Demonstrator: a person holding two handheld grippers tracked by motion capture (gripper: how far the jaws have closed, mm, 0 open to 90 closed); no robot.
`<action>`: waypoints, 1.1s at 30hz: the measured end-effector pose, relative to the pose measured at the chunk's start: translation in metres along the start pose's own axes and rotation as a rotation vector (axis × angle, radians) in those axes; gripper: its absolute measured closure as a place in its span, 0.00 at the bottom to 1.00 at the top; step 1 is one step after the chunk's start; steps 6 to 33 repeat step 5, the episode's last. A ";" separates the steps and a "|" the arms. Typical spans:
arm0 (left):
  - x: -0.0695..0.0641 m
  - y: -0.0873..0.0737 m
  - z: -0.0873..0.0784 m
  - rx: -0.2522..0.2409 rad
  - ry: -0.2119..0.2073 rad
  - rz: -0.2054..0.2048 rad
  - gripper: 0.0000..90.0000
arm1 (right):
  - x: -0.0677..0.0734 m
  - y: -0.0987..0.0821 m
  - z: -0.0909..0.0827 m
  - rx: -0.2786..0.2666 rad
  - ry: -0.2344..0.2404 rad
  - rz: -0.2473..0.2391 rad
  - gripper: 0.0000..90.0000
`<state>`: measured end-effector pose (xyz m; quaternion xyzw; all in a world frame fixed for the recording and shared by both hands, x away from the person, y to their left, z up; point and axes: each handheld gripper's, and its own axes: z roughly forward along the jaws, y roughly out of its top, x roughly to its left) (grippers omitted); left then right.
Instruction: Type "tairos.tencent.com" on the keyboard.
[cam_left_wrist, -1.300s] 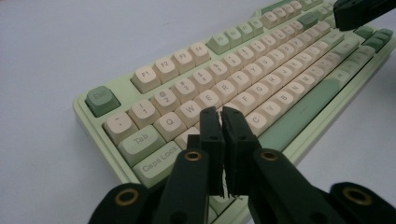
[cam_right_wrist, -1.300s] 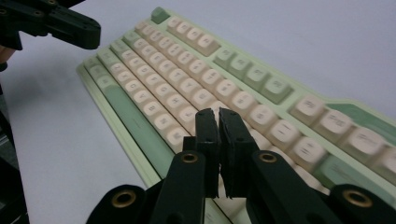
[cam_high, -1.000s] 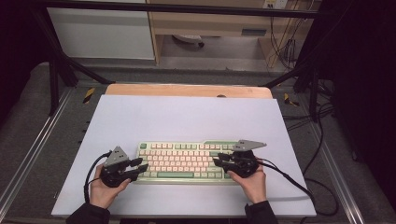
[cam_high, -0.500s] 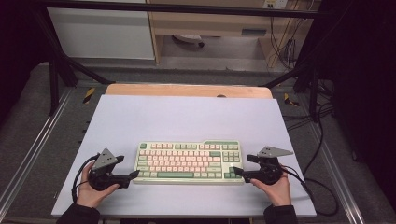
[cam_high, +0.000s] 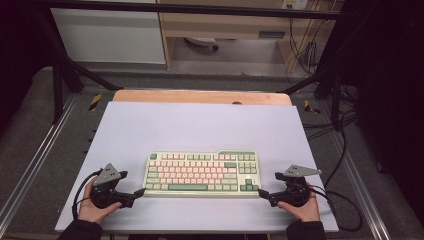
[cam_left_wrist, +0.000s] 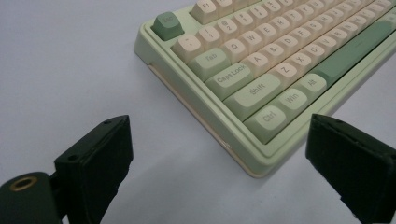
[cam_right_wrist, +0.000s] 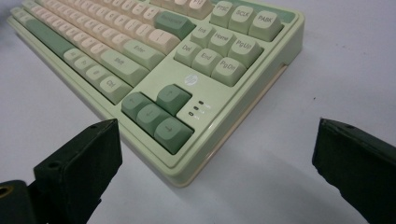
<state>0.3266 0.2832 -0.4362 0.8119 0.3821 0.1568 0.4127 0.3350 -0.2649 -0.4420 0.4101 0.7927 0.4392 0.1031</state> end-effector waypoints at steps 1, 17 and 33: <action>0.000 0.000 -0.001 -0.003 -0.002 0.000 0.08 | 0.000 -0.001 -0.001 0.000 0.000 0.000 0.01; -0.001 0.000 -0.001 -0.006 0.009 0.009 0.08 | -0.002 -0.003 -0.002 -0.007 0.001 0.011 0.01; -0.001 0.000 -0.001 -0.006 0.009 0.009 0.08 | -0.002 -0.003 -0.002 -0.007 0.001 0.011 0.01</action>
